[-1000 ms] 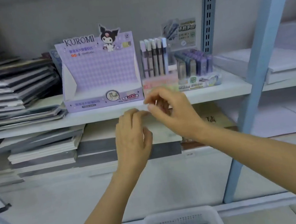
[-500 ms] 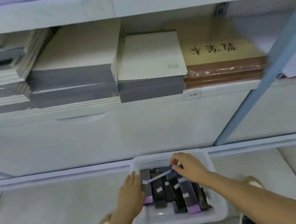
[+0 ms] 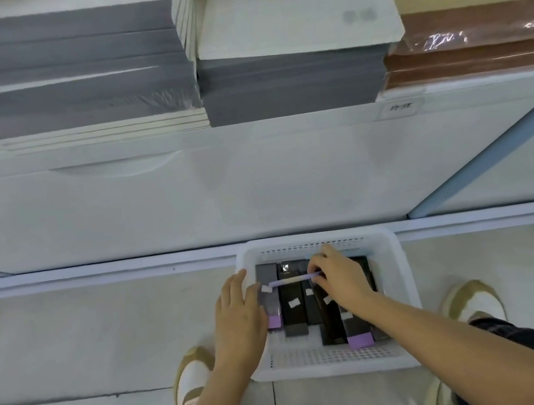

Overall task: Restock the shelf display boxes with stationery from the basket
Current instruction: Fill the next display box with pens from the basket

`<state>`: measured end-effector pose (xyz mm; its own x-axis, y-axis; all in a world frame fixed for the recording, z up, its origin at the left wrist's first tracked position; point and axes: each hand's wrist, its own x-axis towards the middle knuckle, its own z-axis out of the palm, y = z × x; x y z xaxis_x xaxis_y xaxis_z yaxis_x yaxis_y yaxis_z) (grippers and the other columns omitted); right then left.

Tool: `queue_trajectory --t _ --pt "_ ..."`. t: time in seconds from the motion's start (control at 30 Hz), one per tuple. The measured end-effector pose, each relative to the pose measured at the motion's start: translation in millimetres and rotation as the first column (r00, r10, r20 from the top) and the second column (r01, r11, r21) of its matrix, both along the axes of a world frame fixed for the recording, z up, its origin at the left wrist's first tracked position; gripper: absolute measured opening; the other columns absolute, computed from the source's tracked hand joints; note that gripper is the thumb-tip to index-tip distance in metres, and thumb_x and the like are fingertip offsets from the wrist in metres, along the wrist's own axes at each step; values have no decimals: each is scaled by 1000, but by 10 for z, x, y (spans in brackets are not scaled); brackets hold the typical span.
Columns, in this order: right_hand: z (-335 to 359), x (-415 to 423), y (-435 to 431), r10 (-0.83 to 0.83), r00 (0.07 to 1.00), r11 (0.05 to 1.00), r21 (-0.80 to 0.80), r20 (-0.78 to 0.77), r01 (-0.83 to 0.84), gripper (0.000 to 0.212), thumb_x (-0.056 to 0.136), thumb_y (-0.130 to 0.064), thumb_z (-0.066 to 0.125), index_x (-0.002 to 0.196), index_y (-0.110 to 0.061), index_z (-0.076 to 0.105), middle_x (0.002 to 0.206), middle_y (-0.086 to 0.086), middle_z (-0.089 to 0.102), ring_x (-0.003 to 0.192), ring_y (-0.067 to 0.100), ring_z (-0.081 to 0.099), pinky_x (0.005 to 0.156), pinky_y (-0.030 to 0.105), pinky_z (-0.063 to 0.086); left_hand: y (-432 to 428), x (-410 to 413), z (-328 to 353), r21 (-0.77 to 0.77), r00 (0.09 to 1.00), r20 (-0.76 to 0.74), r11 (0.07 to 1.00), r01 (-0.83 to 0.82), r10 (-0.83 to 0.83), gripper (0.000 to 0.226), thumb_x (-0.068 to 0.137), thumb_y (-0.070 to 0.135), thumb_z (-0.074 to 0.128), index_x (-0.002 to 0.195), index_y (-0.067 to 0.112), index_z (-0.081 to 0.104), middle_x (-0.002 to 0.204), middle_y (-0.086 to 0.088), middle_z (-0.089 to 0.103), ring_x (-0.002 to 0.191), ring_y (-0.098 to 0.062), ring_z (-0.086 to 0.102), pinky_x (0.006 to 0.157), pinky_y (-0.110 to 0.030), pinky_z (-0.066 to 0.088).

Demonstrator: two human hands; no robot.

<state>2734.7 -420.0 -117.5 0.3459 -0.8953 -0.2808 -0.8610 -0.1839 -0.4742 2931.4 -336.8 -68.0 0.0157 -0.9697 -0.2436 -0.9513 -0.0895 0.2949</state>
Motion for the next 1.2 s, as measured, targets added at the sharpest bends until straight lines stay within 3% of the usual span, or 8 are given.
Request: queue_trajectory --t 0.13,0.23,0.3,0.47,0.6,0.83,1.03,1.2 --pt "110 -69 -96 168 983 985 -49 77 -164 14 88 -29 68 99 -21 67 102 -8 50 90 6 48 81 22 46 -145 -121 -32 -198 991 -117 979 45 -69 34 83 7 71 116 6 66 131 -15 57 122 -32 55 98 -42 46" --pt "252 -125 -128 256 950 965 7 176 -262 13 88 -30 68 97 -22 69 91 -13 55 85 4 49 77 21 43 -257 -295 -95 -15 971 -171 986 168 -169 32 98 28 54 127 14 57 124 -3 61 114 -23 58 98 -35 45" --pt "297 -182 -92 235 942 961 86 238 -261 15 88 -33 67 99 -23 70 90 -14 57 85 2 53 77 20 46 -269 -379 -151 131 967 -202 974 182 -154 27 103 38 39 108 18 56 95 0 64 87 -20 61 79 -33 49" --pt "179 -473 23 -222 943 975 65 248 212 21 96 -19 57 116 -15 62 112 -1 59 87 9 58 83 26 50 -178 -342 -315 220 950 -302 976 -10 78 29 105 34 30 95 16 50 69 2 54 60 -16 49 58 -30 41" --pt "57 -561 50 -268 959 960 107 96 257 34 98 -13 53 131 -10 50 132 6 50 95 15 57 89 22 43 -182 -335 -325 305 858 -442 943 -133 264 30 101 44 39 85 20 48 66 1 51 57 -14 46 55 -27 37" --pt "-69 -480 -70 -218 976 972 85 -10 218 23 96 -12 54 118 -11 60 109 1 56 80 9 51 72 18 43 -208 -407 -366 366 770 -524 913 -181 363 23 103 35 39 90 19 50 67 1 51 58 -12 45 53 -25 39" --pt "37 -479 -70 -35 975 989 149 217 2 12 91 -25 64 102 -21 66 96 -11 58 78 -1 54 73 13 42 -260 -500 -331 372 621 -653 898 -236 434 17 103 27 41 103 18 55 78 -5 59 67 -17 51 65 -34 49" --pt "199 -295 35 11 945 948 298 326 -114 11 90 -31 65 99 -25 63 88 -13 62 76 2 59 67 16 47 -326 -749 -235 444 353 -758 830 -338 549 18 100 31 50 96 17 61 80 -6 60 72 -12 55 65 -20 49"
